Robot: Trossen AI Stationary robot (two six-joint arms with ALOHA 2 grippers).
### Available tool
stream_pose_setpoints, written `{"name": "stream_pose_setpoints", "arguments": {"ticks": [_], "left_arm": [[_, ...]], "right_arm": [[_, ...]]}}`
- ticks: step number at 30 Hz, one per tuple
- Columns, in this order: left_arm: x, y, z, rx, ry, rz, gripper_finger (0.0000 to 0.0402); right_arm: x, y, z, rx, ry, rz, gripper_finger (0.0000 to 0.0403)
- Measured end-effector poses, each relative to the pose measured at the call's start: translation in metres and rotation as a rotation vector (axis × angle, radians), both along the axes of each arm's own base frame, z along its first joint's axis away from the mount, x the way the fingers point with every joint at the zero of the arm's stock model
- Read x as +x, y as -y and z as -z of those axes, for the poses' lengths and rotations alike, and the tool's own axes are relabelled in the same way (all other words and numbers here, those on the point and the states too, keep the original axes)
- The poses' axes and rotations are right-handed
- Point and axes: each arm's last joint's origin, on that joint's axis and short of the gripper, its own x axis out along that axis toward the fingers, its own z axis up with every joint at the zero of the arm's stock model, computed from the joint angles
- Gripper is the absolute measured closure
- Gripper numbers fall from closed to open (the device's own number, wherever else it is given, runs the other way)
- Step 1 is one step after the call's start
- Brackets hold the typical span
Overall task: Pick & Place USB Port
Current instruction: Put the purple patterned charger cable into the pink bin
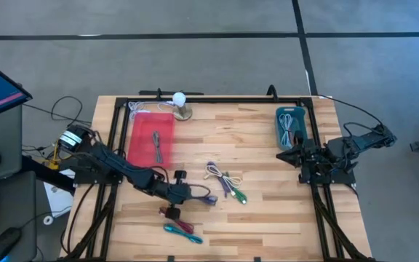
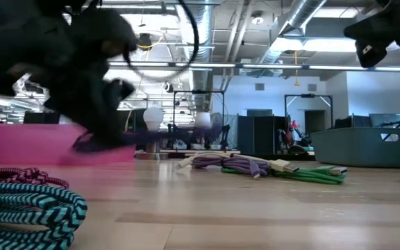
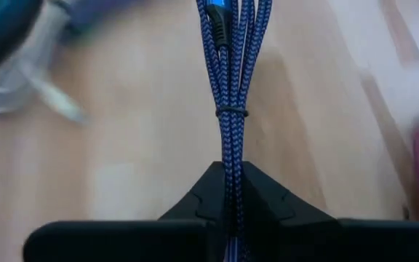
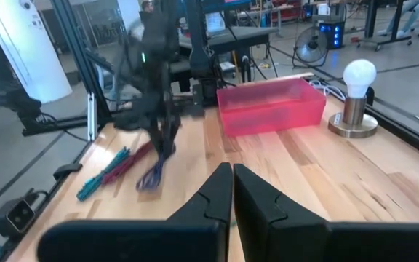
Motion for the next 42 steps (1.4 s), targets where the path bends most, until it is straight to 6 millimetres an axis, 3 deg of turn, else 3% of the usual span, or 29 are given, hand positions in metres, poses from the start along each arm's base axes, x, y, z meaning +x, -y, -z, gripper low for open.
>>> {"name": "stream_pose_setpoints", "arguments": {"ticks": [10, 18, 29, 42], "left_arm": [[-0.038, -0.031, -0.076, 0.033, 0.307, -0.306, 0.0376], [-0.077, -0.072, -0.101, 0.078, 0.346, -0.579, 0.0376], [-0.107, -0.111, -0.098, 0.052, 0.261, -0.865, 0.0376], [-0.128, -0.132, -0.06, 0.058, 0.132, -1.03, 0.0376]], "right_arm": [[0.0, 0.0, 0.002, -0.007, -0.016, 0.0, 0.0395], [0.0, 0.0, 0.002, -0.006, -0.016, 0.0, 0.0395], [-0.001, 0.0, 0.004, -0.014, -0.036, -0.001, 0.0395], [-0.001, 0.0, 0.004, -0.013, -0.037, -0.008, 0.0395]]}}
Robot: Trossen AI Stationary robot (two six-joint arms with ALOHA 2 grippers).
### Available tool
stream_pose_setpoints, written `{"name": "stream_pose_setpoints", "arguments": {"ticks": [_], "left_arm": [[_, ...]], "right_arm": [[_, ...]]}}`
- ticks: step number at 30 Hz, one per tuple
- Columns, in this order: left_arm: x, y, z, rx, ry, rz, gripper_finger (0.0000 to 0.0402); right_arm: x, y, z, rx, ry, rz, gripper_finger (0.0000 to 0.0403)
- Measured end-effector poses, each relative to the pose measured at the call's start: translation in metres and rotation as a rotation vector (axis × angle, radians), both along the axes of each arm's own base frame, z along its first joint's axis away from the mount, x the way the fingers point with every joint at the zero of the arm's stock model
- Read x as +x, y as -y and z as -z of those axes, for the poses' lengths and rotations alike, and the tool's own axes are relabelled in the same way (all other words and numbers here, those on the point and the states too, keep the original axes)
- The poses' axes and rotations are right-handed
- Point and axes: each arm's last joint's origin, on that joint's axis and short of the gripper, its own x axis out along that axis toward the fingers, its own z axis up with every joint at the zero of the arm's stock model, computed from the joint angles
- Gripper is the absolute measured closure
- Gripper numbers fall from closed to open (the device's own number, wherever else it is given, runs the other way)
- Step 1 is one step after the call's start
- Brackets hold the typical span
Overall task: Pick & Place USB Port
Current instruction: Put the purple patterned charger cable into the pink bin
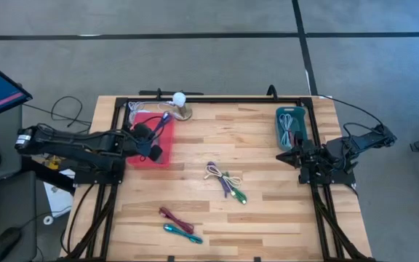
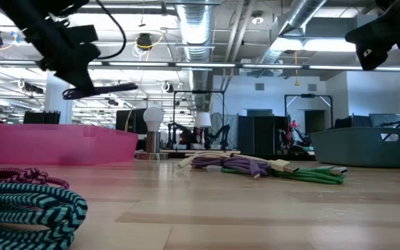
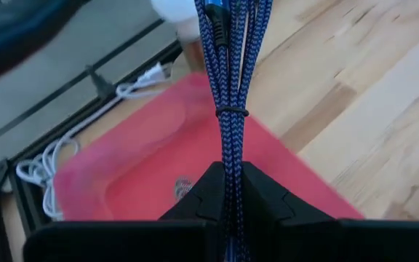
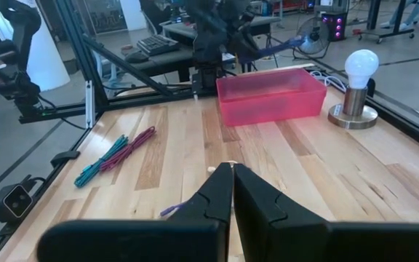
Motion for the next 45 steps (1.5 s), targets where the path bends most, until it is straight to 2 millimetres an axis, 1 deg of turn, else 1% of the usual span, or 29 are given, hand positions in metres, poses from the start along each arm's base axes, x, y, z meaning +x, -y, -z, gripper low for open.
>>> {"name": "stream_pose_setpoints", "arguments": {"ticks": [8, 14, 21, 26, 29, 39, 45], "left_arm": [[-0.025, -0.001, 0.02, -0.027, 0.074, -0.009, 0.0376], [-0.038, -0.002, 0.039, -0.092, 0.166, -0.052, 0.0376], [-0.042, -0.002, 0.07, -0.178, 0.199, -0.142, 0.0376], [-0.045, -0.002, 0.088, -0.206, 0.188, -0.186, 0.0376], [-0.046, -0.002, 0.095, -0.221, 0.184, -0.202, 0.0376], [-0.046, -0.002, 0.097, -0.229, 0.185, -0.208, 0.0372], [-0.045, -0.002, 0.097, -0.228, 0.188, -0.207, 0.0332]], "right_arm": [[0.0, 0.0, 0.0, 0.0, 0.0, 0.0, 0.0395], [0.0, 0.0, 0.0, 0.0, 0.0, 0.0, 0.0395], [0.0, 0.0, 0.0, 0.0, 0.0, 0.0, 0.0395], [0.0, 0.0, 0.0, 0.0, 0.0, 0.001, 0.0395], [0.0, 0.0, 0.0, 0.0, 0.0, 0.0, 0.0395], [0.0, 0.0, 0.0, 0.0, 0.0, 0.001, 0.0395], [0.0, 0.0, 0.0, 0.0, 0.0, 0.0, 0.0395]]}}
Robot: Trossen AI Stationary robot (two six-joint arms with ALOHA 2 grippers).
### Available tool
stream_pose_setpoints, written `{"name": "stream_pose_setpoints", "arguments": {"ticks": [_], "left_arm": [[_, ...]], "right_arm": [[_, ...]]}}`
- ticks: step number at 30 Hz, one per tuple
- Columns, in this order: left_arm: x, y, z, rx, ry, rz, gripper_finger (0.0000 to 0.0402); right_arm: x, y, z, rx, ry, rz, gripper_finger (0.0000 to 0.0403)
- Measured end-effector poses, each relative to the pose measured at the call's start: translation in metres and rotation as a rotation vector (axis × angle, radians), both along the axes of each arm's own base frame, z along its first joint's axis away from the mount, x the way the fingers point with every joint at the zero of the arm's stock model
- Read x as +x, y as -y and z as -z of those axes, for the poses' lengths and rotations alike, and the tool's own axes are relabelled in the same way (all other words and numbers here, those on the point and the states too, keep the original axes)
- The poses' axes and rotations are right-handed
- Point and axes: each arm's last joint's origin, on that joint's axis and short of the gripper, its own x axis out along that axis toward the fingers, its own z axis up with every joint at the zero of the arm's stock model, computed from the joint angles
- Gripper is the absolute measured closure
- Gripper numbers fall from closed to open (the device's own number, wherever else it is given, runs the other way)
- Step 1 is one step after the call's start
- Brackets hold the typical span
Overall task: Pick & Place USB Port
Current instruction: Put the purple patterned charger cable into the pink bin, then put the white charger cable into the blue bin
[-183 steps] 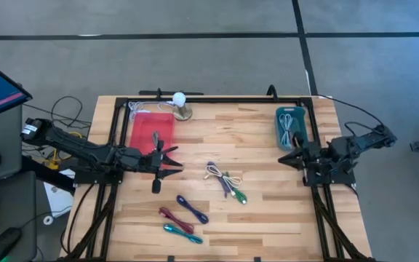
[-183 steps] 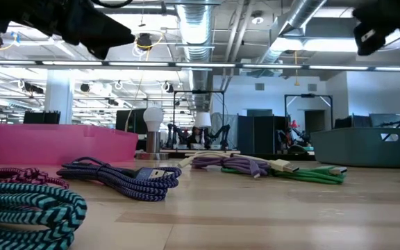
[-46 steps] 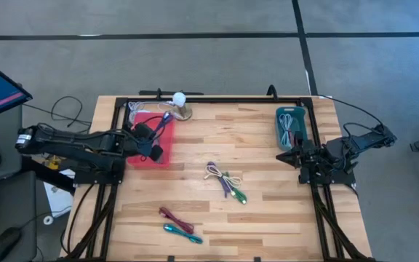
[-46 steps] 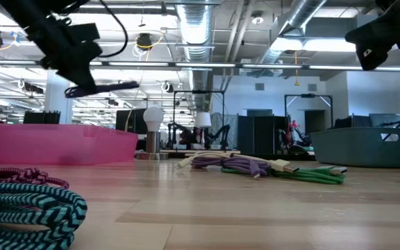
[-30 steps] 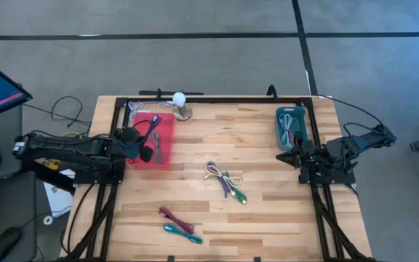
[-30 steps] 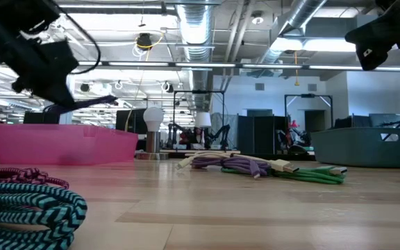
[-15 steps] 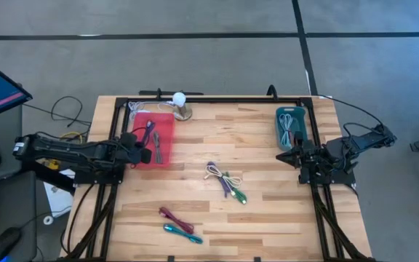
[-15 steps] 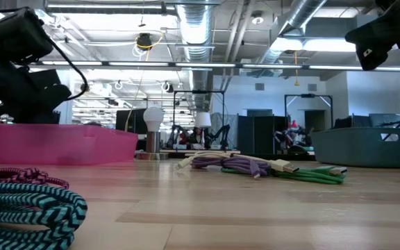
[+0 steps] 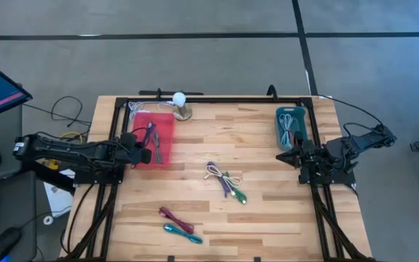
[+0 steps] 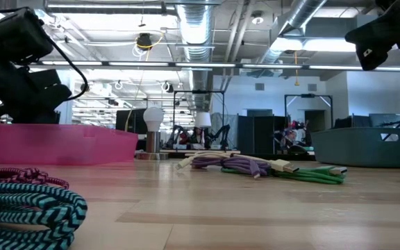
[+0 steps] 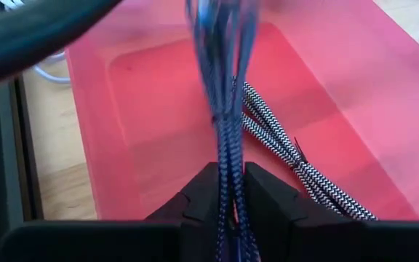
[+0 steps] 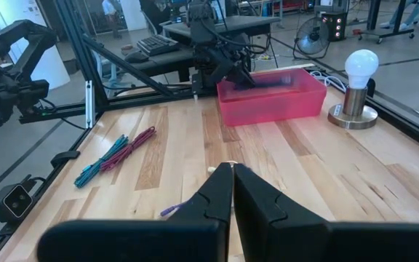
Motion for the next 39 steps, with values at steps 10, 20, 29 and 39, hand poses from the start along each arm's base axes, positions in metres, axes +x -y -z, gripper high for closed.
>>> {"name": "stream_pose_setpoints", "arguments": {"ticks": [10, 20, 29, 39], "left_arm": [[0.005, 0.0, -0.004, 0.08, -0.027, 0.084, 0.0306], [0.034, 0.009, -0.04, 0.237, 0.242, 0.52, 0.033], [0.048, 0.029, -0.048, 0.262, 0.338, 0.837, 0.0366], [0.074, 0.048, -0.08, 0.355, 0.269, 0.957, 0.0395]], "right_arm": [[0.0, 0.0, 0.0, 0.0, 0.0, 0.0, 0.0395], [0.0, 0.0, 0.0, 0.0, 0.0, 0.0, 0.0395], [0.0, 0.0, 0.0, 0.0, 0.0, 0.0, 0.0395], [0.0, 0.0, 0.0, -0.001, 0.0, 0.0, 0.0395]]}}
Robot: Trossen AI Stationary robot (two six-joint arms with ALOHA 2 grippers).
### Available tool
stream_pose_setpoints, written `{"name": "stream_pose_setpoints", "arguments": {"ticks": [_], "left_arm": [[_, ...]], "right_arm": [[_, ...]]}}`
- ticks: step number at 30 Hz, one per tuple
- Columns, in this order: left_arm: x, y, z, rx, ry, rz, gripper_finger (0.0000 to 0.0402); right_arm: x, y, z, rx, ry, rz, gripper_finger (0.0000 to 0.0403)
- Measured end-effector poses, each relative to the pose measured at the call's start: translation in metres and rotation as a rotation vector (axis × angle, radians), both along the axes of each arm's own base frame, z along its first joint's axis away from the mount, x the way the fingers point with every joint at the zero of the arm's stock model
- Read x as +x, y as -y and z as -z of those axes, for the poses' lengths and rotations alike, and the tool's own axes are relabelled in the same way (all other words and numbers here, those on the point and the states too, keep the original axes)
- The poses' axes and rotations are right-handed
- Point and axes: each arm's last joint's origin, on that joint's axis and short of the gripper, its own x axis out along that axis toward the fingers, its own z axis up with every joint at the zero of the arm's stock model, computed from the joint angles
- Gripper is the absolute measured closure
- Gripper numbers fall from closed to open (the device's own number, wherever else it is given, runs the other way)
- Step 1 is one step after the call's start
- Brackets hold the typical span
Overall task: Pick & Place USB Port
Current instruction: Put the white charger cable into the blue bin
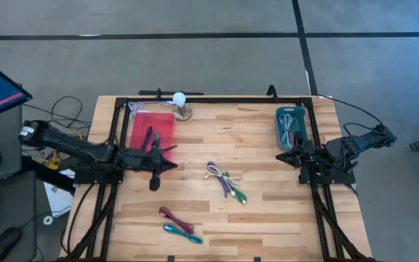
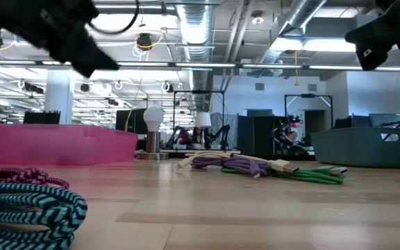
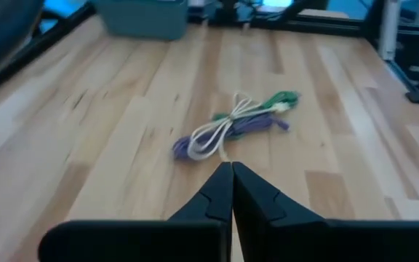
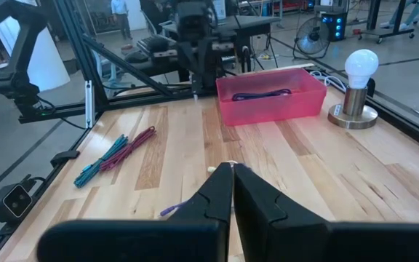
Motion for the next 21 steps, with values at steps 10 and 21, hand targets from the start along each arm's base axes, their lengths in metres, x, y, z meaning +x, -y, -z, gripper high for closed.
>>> {"name": "stream_pose_setpoints", "arguments": {"ticks": [10, 21], "left_arm": [[0.025, 0.017, -0.023, 0.095, -0.023, 0.075, 0.0391], [0.025, 0.017, -0.025, 0.092, -0.012, 0.073, 0.039]], "right_arm": [[0.0, 0.0, 0.0, 0.0, 0.0, 0.0, 0.0395], [0.0, 0.0, 0.0, 0.0, 0.001, -0.001, 0.0395]]}}
